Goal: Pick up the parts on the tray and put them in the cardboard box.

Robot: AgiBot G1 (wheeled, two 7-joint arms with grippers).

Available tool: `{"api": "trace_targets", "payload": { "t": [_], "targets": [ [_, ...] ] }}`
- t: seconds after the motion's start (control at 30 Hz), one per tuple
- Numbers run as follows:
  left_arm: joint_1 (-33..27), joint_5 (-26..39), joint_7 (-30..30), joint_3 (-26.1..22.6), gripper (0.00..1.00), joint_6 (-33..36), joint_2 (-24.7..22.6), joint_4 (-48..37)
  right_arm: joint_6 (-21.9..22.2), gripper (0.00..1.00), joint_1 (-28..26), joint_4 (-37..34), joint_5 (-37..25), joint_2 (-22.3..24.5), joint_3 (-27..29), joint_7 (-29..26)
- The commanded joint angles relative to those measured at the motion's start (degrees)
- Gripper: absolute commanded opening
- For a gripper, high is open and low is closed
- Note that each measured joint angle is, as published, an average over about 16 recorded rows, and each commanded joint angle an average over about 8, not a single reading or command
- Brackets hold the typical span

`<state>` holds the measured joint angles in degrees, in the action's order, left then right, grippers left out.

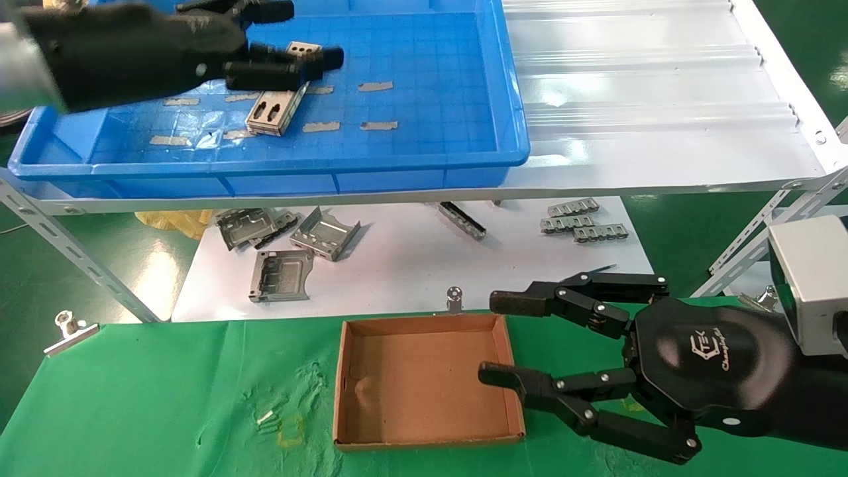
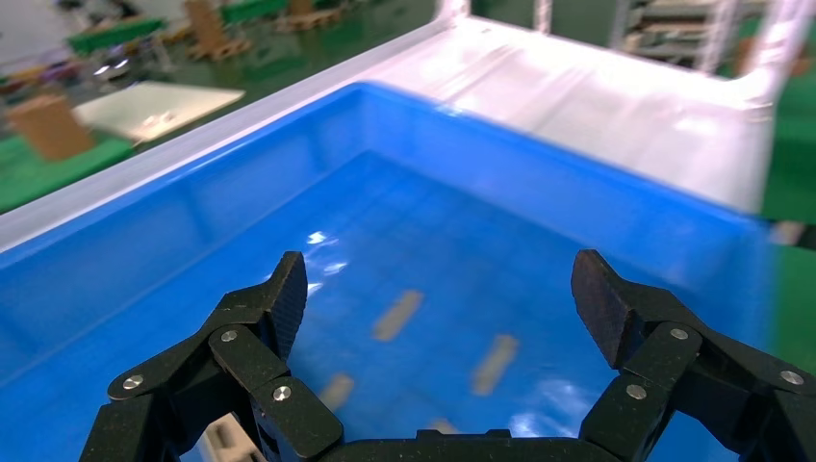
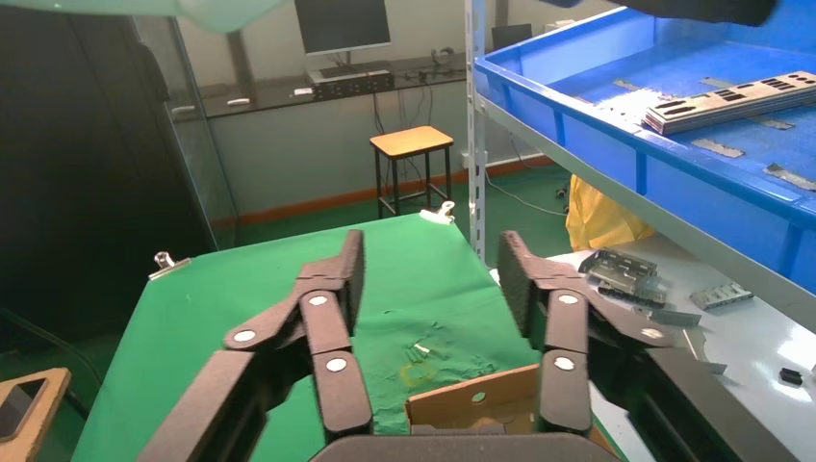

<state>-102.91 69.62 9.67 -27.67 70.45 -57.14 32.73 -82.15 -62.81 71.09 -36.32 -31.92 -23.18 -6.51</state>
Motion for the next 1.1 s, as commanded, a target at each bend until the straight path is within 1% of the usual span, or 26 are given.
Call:
{"api": "trace_targets", "payload": {
  "t": [0.03,0.23,0.47,0.67,1.03,1.07,1.1],
  "targets": [
    [-3.0,2.4,-0.6,-1.1,1.00,-2.0,-2.1,-4.4,0.0,1.00,0.0,0.0,0.0,0.0,0.0,0.0],
    [-8.2,7.3,-2.8,-3.7,1.00,-5.7,-6.3,-13.9,0.0,1.00,0.0,0.0,0.0,0.0,0.0,0.0],
    [-11.6,10.1,-3.4,-5.3,1.00,-9.5,-9.4,-22.2,0.0,1.00,0.0,0.0,0.0,0.0,0.0,0.0],
    [-13.1,11.0,-3.4,-5.8,1.00,-10.9,-10.4,-26.7,0.0,1.00,0.0,0.0,0.0,0.0,0.0,0.0],
    [-14.0,10.8,-0.2,-5.7,1.00,-12.3,-11.3,-31.6,0.0,1.00,0.0,0.0,0.0,0.0,0.0,0.0],
    [-14.0,10.8,-0.2,-5.7,0.97,-12.6,-11.3,-31.8,0.0,1.00,0.0,0.0,0.0,0.0,0.0,0.0],
    [-13.9,10.8,-0.2,-5.6,0.91,-12.8,-11.3,-31.9,0.0,1.00,0.0,0.0,0.0,0.0,0.0,0.0]
  ]
}}
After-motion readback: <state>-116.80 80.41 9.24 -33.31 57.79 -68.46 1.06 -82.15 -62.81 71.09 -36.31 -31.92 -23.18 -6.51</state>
